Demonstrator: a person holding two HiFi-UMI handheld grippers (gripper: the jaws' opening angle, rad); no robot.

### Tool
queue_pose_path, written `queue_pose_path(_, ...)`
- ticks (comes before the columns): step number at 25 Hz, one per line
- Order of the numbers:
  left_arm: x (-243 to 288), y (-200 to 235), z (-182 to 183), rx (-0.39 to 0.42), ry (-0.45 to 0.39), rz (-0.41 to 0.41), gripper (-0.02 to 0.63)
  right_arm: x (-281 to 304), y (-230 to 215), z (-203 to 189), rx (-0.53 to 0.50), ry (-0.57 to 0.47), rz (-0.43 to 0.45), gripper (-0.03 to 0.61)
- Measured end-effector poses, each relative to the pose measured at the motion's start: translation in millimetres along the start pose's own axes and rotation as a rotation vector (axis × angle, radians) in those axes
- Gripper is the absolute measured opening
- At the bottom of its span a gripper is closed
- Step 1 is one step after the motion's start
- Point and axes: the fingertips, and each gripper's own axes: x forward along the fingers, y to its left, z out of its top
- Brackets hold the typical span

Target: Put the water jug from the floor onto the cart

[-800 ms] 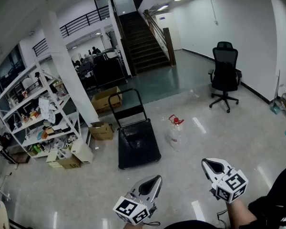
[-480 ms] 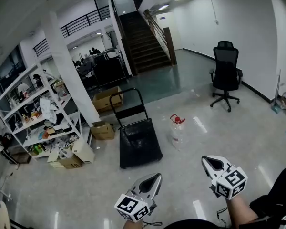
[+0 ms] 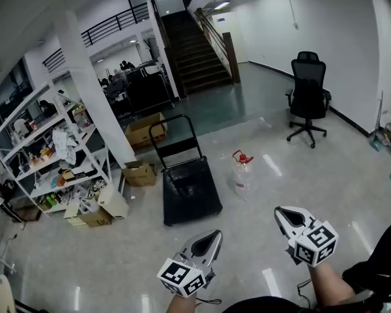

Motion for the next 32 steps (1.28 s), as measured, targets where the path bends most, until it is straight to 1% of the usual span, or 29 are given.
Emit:
queue_pose_path(4,-1.2,4.9,-10.6,-0.017,0.024,-0.023,0.000,6.5,5.1,-1.5,0.017,0.003,-0.011,0.002)
queue_pose_path(11,-18.4,26.8,-13.9,-0.012,0.018,-0.073,0.000,28.4,31.5,-6.5,0.017,0.010,-0.041,0.002)
queue_pose_path(15,-29.1,41.8,-22.2,-0.034,0.013,-0.103,0.002,39.3,51.2,-17.5,0.014,0.030,-0.058,0.002)
queue_pose_path(18,-22.7,51.4,-24.7,-0.067,0.014,-0.114,0.002,46.9,52.9,-22.3,0.017,0.048,-0.061,0.002)
queue_pose_path(20,-13.0,55.6,-23.1,-0.068,0.009,-0.126,0.002,53.6,44.2,-20.3,0.006,0.046,-0.062,0.002)
queue_pose_path(22,1.6,60.8,-21.7,-0.053,0.007,-0.134,0.002,62.3,28.3,-17.4,0.001,0.037,-0.065,0.002)
queue_pose_path(25,32.1,77.4,-22.6,-0.056,0.009,-0.119,0.002,80.0,-1.2,-18.1,0.003,0.036,-0.062,0.002)
queue_pose_path(28,70.7,98.8,-22.3,-0.058,0.009,-0.095,0.002,106.1,-35.5,-19.7,0.004,0.031,-0.050,0.002)
queue_pose_path(30,100.4,108.2,-18.9,-0.039,0.013,-0.097,0.002,125.2,-62.8,-16.1,0.008,0.019,-0.031,0.002)
queue_pose_path(32,132.5,119.9,-16.0,-0.018,0.024,-0.091,0.002,142.4,-90.1,-9.5,-0.019,0.006,-0.008,0.002)
